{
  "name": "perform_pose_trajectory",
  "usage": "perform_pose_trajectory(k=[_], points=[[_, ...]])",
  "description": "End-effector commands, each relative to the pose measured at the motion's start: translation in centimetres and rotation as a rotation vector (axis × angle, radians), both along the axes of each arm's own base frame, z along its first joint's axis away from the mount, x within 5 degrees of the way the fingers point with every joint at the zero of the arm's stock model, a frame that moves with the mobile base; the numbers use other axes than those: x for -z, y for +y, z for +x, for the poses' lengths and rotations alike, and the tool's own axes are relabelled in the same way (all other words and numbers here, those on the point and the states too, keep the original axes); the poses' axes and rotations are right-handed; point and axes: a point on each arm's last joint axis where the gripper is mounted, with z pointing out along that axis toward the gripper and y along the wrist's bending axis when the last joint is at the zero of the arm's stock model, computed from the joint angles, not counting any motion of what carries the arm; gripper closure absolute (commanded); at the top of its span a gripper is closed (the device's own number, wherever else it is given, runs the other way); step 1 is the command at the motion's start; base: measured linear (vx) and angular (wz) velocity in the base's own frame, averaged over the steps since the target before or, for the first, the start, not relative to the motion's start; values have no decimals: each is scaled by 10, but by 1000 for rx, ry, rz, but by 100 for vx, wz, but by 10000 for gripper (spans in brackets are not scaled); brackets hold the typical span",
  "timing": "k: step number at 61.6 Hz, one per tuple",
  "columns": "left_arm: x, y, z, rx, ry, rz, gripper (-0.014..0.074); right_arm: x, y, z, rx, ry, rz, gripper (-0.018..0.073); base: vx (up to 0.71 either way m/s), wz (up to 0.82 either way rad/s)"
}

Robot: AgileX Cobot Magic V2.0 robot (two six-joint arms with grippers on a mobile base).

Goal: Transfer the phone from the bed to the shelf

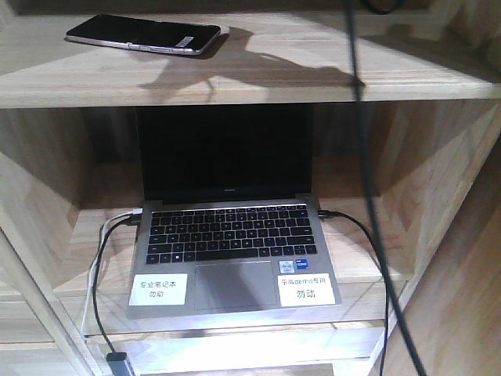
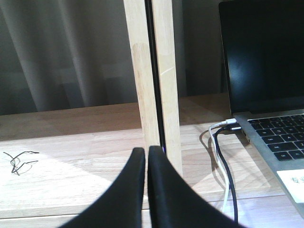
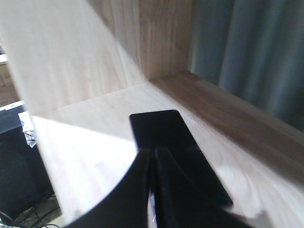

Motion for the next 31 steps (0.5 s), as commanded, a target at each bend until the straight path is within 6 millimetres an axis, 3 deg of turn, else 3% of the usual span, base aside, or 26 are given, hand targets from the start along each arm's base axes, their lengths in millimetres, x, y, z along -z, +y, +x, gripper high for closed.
perform_pose_trajectory(k=[1, 12, 31], points=[[-15, 0, -1, 3, -106, -8, 595, -23, -16, -26, 63, -65, 79, 566, 0, 0], [-15, 0, -1, 3, -106, -8, 595, 9, -42, -57, 226, -87, 90, 566, 0, 0], [-15, 0, -1, 3, -106, -8, 595, 54, -89, -147, 359, -147, 157, 565, 0, 0]])
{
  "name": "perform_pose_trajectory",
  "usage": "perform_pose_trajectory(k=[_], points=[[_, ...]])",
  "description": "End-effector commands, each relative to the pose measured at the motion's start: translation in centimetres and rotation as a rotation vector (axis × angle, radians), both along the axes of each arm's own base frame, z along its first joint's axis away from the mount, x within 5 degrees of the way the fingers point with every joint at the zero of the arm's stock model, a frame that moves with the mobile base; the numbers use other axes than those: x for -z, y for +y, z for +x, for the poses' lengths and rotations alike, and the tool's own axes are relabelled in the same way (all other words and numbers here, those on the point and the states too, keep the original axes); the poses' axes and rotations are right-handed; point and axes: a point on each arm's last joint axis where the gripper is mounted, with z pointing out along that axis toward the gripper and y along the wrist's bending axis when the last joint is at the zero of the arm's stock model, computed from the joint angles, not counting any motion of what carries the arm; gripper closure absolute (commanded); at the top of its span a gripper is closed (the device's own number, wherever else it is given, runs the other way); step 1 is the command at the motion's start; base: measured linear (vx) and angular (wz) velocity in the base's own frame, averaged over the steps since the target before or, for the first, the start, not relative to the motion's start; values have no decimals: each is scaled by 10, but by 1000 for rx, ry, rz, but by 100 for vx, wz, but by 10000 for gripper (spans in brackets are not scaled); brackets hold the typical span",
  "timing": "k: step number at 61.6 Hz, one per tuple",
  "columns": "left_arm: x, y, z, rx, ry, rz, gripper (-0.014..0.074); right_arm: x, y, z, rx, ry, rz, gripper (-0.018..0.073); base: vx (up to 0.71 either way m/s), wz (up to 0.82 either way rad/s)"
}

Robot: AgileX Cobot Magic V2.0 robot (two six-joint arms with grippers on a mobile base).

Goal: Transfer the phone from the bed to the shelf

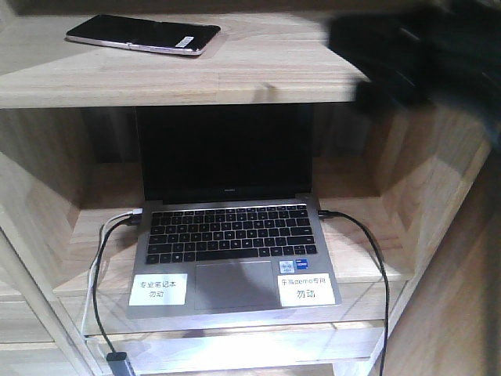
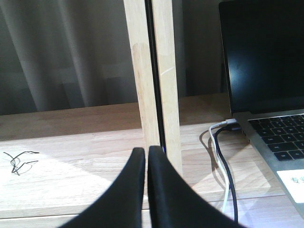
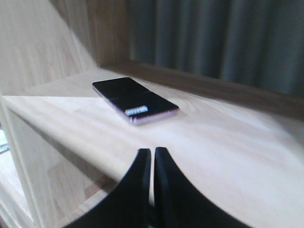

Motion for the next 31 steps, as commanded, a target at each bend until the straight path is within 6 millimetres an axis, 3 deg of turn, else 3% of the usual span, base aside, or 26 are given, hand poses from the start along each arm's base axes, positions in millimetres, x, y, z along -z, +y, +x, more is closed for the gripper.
perform_pose_trajectory(k=[1, 14, 31], points=[[-15, 0, -1, 3, -106, -8, 595, -3, -18, -30, 53, -67, 57, 565, 0, 0], [-15, 0, -1, 3, -106, -8, 595, 44, -44, -99, 53, -92, 78, 565, 0, 0], [-15, 0, -1, 3, -106, -8, 595, 103, -61, -143, 55, -117, 95, 565, 0, 0]])
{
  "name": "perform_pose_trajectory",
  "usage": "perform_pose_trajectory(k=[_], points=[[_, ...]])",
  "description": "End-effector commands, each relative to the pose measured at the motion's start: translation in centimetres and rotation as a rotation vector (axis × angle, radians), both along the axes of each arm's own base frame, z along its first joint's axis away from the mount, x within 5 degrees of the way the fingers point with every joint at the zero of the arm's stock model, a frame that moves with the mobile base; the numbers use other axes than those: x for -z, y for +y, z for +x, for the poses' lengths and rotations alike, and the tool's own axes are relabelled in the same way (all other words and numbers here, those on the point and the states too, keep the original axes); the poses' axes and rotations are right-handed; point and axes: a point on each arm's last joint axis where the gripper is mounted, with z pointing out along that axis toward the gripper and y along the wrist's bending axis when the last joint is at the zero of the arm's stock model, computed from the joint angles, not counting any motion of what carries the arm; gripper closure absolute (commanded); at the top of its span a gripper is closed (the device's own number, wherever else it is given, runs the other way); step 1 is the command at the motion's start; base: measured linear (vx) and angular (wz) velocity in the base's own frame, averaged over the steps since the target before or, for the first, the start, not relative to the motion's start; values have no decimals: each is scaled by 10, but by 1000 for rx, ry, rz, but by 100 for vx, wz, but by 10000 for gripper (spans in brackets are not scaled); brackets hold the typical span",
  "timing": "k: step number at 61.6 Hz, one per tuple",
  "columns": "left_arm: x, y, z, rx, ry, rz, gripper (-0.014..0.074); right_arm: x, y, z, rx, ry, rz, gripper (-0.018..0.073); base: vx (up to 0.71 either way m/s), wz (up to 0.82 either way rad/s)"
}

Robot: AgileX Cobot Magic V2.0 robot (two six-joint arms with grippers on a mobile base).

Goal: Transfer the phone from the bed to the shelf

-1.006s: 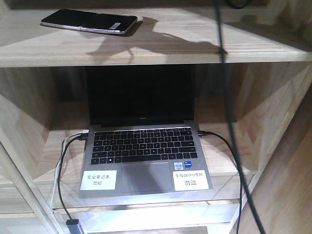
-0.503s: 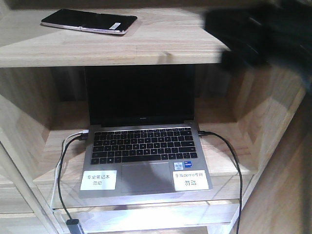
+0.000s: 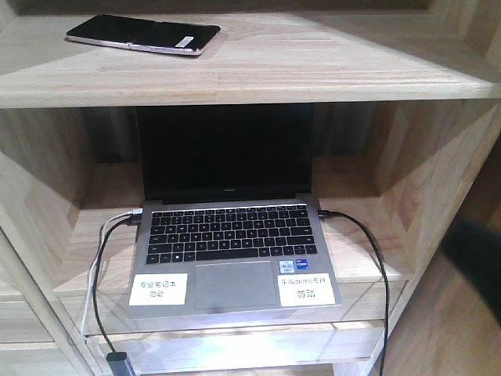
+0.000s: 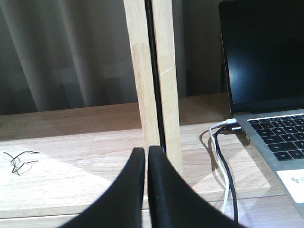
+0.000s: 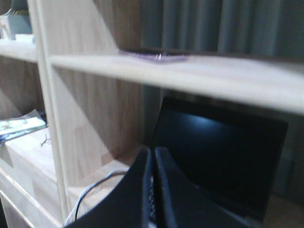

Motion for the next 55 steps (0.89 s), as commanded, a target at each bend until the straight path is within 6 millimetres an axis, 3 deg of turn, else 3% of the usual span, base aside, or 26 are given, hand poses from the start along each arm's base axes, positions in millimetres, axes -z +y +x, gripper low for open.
perform_pose_trajectory(k=[1, 13, 55], points=[[-15, 0, -1, 3, -106, -8, 595, 4, -6, -7, 38, -30, 43, 565, 0, 0], [-15, 0, -1, 3, -106, -8, 595, 19, -9, -13, 38, -35, 45, 564, 0, 0], [-15, 0, -1, 3, -106, -8, 595, 17, -11, -11, 71, -33, 73, 564, 0, 0]])
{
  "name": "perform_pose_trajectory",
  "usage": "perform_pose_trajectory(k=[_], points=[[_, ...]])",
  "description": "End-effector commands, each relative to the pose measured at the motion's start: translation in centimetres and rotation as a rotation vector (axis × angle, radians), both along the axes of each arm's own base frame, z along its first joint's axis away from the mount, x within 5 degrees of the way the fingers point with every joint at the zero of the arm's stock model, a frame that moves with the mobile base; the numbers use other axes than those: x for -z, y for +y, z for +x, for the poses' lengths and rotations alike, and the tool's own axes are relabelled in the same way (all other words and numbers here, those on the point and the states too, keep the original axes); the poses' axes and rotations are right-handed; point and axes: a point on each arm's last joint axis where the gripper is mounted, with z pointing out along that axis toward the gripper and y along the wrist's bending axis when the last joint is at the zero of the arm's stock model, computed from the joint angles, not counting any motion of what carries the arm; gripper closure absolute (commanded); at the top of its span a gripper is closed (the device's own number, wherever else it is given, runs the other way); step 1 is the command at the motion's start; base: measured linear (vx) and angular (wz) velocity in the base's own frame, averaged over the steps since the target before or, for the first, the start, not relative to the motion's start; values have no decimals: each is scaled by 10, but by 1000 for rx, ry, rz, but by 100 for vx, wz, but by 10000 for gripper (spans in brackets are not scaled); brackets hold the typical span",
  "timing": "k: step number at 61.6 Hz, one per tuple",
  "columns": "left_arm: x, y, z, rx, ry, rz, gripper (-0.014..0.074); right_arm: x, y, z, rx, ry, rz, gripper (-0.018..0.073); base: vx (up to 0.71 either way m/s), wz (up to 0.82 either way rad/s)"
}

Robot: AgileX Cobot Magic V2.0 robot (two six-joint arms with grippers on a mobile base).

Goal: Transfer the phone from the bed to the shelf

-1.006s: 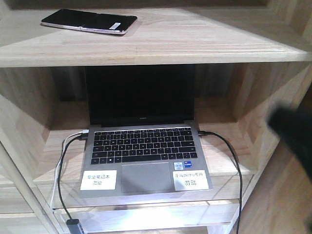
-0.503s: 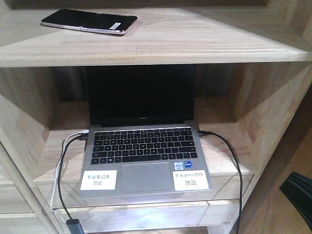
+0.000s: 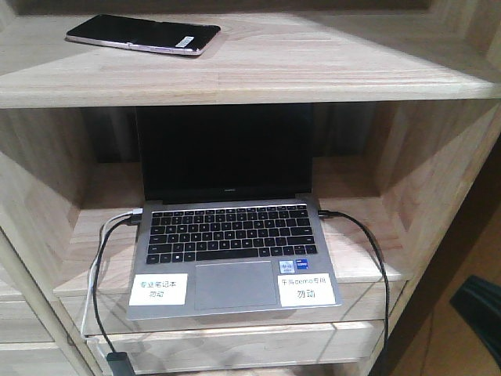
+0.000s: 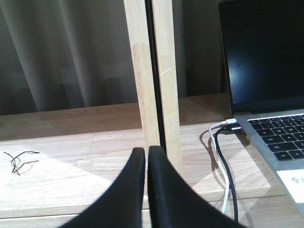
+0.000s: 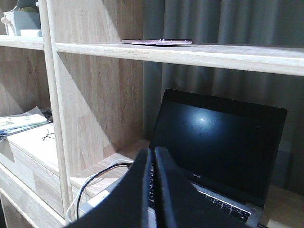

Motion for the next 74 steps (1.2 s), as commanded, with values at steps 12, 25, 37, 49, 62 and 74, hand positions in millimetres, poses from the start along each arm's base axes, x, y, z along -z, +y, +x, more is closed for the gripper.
perform_pose_trajectory(k=[12, 25, 37, 49, 62, 74], points=[[-15, 0, -1, 3, -106, -8, 595, -7, -8, 7, 110, 12, 18, 564, 0, 0], [-15, 0, -1, 3, -106, -8, 595, 2, -15, 11, 209, 121, 22, 564, 0, 0], [-15, 0, -1, 3, -106, -8, 595, 1, -25, 16, 324, 98, -3, 564, 0, 0], [-15, 0, -1, 3, -106, -8, 595, 4, -30, 18, 395, 73, -45, 564, 0, 0], [-15, 0, -1, 3, -106, -8, 595, 31, -41, 18, 569, 33, 3, 564, 0, 0], [-15, 0, -1, 3, -106, -8, 595, 59, -48, 10, 674, -67, 59, 564, 0, 0]])
